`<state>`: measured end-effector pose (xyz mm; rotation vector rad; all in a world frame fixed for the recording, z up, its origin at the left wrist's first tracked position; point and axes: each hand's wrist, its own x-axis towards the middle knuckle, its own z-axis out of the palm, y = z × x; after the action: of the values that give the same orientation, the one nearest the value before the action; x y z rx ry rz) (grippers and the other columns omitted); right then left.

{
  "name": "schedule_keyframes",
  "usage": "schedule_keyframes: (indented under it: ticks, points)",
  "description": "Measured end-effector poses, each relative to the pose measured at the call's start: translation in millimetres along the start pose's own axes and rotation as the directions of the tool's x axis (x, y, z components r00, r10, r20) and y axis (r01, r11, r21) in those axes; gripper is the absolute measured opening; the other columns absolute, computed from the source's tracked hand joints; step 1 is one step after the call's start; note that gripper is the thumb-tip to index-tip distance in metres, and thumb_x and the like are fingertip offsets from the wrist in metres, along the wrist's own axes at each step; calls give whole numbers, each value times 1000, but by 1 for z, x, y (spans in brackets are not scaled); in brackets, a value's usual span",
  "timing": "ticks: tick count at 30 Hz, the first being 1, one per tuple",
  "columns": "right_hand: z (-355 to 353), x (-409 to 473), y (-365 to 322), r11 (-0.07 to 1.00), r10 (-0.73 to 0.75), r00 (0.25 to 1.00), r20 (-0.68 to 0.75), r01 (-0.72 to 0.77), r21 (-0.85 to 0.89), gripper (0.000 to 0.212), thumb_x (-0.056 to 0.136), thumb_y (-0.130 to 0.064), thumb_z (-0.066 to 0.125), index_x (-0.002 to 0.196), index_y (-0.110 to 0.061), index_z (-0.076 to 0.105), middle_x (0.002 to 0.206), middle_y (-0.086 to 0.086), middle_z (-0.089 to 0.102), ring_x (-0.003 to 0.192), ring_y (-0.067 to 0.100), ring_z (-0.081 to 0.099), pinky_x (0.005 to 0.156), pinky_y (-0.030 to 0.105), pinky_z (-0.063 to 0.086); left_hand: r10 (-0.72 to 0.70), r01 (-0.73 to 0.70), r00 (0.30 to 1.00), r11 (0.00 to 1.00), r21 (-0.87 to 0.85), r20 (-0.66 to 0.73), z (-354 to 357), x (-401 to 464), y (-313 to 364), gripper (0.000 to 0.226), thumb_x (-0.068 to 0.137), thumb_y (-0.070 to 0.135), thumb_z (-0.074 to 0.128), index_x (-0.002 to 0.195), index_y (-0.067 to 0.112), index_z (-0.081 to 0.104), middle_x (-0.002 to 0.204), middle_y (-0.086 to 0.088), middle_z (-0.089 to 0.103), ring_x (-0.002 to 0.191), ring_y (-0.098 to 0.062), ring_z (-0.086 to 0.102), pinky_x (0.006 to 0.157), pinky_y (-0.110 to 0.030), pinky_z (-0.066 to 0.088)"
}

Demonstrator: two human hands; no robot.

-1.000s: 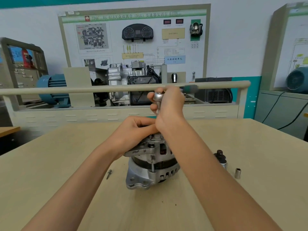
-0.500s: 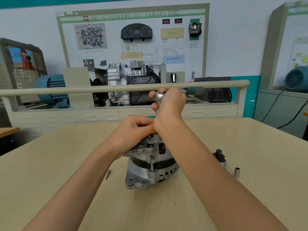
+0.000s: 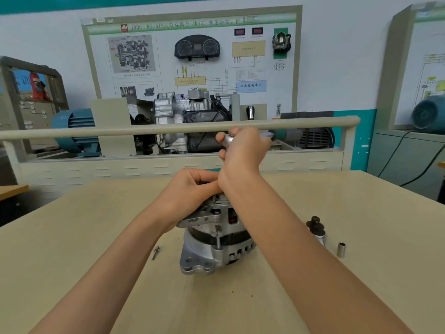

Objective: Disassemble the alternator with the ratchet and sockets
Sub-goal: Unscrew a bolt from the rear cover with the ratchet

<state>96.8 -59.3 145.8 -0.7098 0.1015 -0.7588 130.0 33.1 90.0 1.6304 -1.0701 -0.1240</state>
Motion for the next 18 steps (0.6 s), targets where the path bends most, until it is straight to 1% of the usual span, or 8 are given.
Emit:
schedule_keyframes:
  ticks: [3, 7, 9, 10, 12, 14, 16, 18]
  points:
    - [-2, 5, -9, 969, 237, 955, 180, -221, -107, 24, 94, -4, 24, 85, -13, 45, 49, -4, 44, 32, 6, 41, 26, 14, 17, -30, 30, 999, 1000, 2, 10, 0, 1, 1, 17, 76, 35, 67, 79, 22, 77, 78, -1, 74, 68, -4, 67, 60, -14, 50]
    - [-4, 18, -22, 755, 650, 563, 511, -552, -352, 25, 96, -12, 31, 77, -12, 47, 41, -10, 37, 28, 1, 34, 28, 11, 10, -82, 83, 996, 996, -41, 29, -2, 1, 1, 31, 70, 37, 69, 89, 12, 76, 70, 2, 73, 54, 1, 61, 50, -8, 43]
    - [-2, 18, -20, 729, 681, 513, 522, -538, -422, 25, 97, -16, 31, 80, -12, 49, 41, -10, 38, 28, 1, 34, 28, 10, 10, -80, 81, 997, 995, -60, 20, -1, -1, 1, 23, 76, 28, 68, 88, 10, 76, 65, 4, 72, 49, 3, 59, 47, -7, 42]
    - [0, 14, -19, 745, 666, 543, 511, -509, -431, 23, 97, -14, 33, 80, -12, 49, 42, -10, 38, 29, 0, 34, 28, 10, 11, -64, 64, 998, 996, -59, 8, 0, -2, 2, 17, 79, 24, 68, 84, 10, 76, 62, 5, 70, 48, 3, 58, 47, -7, 41]
    - [6, 2, -10, 847, 510, 761, 401, -361, -390, 19, 94, -8, 34, 82, -13, 48, 46, -9, 42, 32, 3, 37, 26, 12, 15, -37, 36, 999, 999, -38, -25, -1, -2, -1, 16, 83, 15, 66, 71, 16, 76, 56, 7, 67, 45, 0, 55, 46, -8, 39]
    - [9, -9, 2, 969, 129, 974, 186, -85, -231, 16, 96, -4, 31, 88, -12, 44, 60, -1, 47, 37, 8, 42, 27, 13, 22, -32, 33, 998, 999, 23, -59, -1, 0, -2, 36, 86, 7, 62, 58, 25, 74, 55, 6, 66, 48, -7, 54, 47, -14, 38]
    - [9, -10, 10, 990, -103, 995, 18, 104, -97, 13, 98, -5, 25, 99, -11, 37, 73, 4, 45, 40, 10, 44, 29, 13, 26, -33, 38, 997, 997, 72, -69, -1, 0, -3, 48, 87, 1, 58, 52, 31, 72, 56, 7, 68, 49, -3, 59, 48, -13, 43]
    - [7, -5, 5, 997, -26, 1000, -1, 26, -66, 20, 95, -2, 22, 105, -15, 34, 71, 4, 45, 38, 10, 45, 29, 13, 23, -36, 39, 998, 998, 49, -55, 0, -1, 0, 38, 87, 6, 61, 61, 29, 76, 64, 5, 72, 56, -1, 65, 52, -11, 46]
